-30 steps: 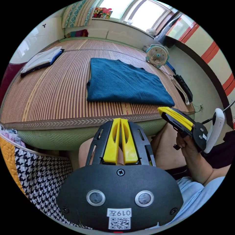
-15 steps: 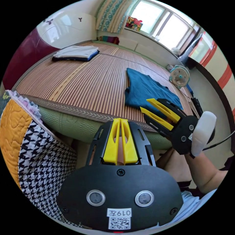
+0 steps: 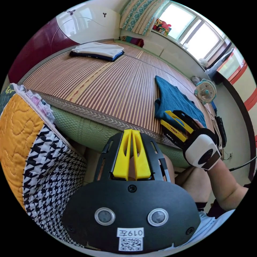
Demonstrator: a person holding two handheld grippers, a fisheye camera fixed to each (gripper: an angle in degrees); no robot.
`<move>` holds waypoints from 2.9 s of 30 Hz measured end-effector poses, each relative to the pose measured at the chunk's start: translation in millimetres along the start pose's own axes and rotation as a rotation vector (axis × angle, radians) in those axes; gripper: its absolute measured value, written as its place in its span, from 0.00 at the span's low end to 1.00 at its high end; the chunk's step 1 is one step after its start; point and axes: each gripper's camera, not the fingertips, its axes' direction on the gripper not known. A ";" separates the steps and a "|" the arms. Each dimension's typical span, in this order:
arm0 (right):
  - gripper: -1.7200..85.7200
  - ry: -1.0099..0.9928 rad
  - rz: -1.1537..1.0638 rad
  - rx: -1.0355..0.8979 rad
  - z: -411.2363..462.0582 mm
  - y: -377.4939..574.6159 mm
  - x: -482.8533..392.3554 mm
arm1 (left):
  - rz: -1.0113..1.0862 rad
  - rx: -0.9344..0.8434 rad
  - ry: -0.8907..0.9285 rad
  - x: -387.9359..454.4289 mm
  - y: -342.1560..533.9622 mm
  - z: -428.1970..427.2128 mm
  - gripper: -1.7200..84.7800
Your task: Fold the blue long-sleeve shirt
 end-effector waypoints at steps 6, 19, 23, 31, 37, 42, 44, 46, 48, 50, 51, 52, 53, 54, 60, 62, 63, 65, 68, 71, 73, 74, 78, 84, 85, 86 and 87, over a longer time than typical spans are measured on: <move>0.02 0.015 0.114 -0.027 25.5 -7.1 -1.3 | -0.044 -0.077 0.095 -34.1 -58.6 13.7 0.04; 0.01 -0.325 0.610 0.222 25.8 76.1 92.9 | -0.179 -0.238 0.745 -60.1 -274.9 86.9 0.16; 0.01 -0.283 0.637 0.265 24.2 91.5 97.2 | -0.224 -0.321 0.841 -65.6 -346.7 127.8 0.19; 0.01 -0.303 0.631 0.307 26.0 107.9 98.9 | -0.220 -0.388 0.840 -49.1 -468.0 179.1 0.19; 0.01 -0.355 0.732 0.361 18.9 130.4 115.8 | -0.163 -0.404 0.744 -11.8 -553.3 211.2 0.16; 0.01 -0.375 0.781 0.385 11.1 150.9 128.6 | -0.133 -0.439 0.641 14.1 -610.0 245.0 0.10; 0.01 -0.388 0.798 0.385 10.4 156.4 132.5 | -0.114 -0.451 0.639 21.3 -624.9 255.2 0.09; 0.01 -0.394 0.807 0.381 8.9 160.3 135.1 | -0.095 -0.462 0.639 26.5 -637.8 262.4 0.09; 0.01 -0.399 0.817 0.380 4.4 163.2 136.8 | -0.079 -0.472 0.656 30.5 -654.0 269.7 0.08; 0.01 -0.404 0.824 0.383 -0.4 164.3 137.6 | -0.061 -0.486 0.661 34.2 -665.4 274.5 0.08; 0.01 -0.408 0.835 0.383 -3.5 165.0 138.3 | -0.040 -0.494 0.652 38.0 -673.1 276.7 0.08; 0.01 -0.412 0.840 0.382 -5.0 165.1 138.7 | -0.028 -0.493 0.650 40.1 -676.9 277.1 0.08; 0.01 -0.418 0.849 0.381 -8.1 165.1 139.3 | -0.013 -0.492 0.646 43.3 -684.2 277.9 0.08; 0.01 -0.425 0.864 0.382 -11.4 165.4 140.5 | -0.007 -0.488 0.642 45.4 -691.0 278.7 0.08; 0.01 -0.513 0.940 0.397 -23.0 171.0 154.3 | -0.044 -0.514 0.615 38.1 -708.7 304.0 0.08; 0.01 -0.537 0.956 0.396 -26.7 174.6 158.3 | -0.086 -0.517 0.644 31.1 -708.0 316.6 0.07; 0.01 -0.536 0.957 0.390 -30.3 176.5 160.6 | -0.107 -0.512 0.673 29.0 -707.8 323.9 0.07; 0.01 -0.530 0.952 0.392 -37.0 180.2 164.1 | -0.109 -0.511 0.690 32.5 -709.6 333.1 0.07; 0.01 -0.510 0.947 0.389 -47.9 189.1 173.4 | -0.086 -0.511 0.682 49.4 -717.7 345.9 0.07; 0.01 -0.543 1.007 0.412 -57.0 206.5 192.5 | -0.027 -0.506 0.696 73.2 -728.6 355.8 0.08; 0.01 -0.557 1.035 0.421 -61.6 214.6 204.1 | -0.004 -0.499 0.698 85.2 -734.4 361.3 0.08; 0.01 -0.574 1.044 0.424 -64.1 217.8 210.7 | 0.007 -0.490 0.708 92.2 -737.5 365.5 0.08; 0.01 -0.592 1.017 0.399 -71.7 219.7 221.5 | 0.003 -0.499 0.705 113.4 -737.3 392.6 0.08; 0.01 -0.623 1.129 0.443 -92.3 273.0 257.9 | 0.010 -0.479 0.772 151.0 -728.3 429.1 0.08; 0.01 -0.629 1.144 0.455 -95.9 279.5 263.6 | 0.019 -0.478 0.778 156.4 -728.2 431.3 0.08; 0.01 -0.641 1.176 0.484 -102.9 292.3 275.2 | 0.039 -0.474 0.789 168.1 -728.7 434.3 0.08; 0.01 -0.661 1.206 0.513 -109.3 304.2 286.3 | 0.056 -0.471 0.799 181.7 -729.3 436.0 0.09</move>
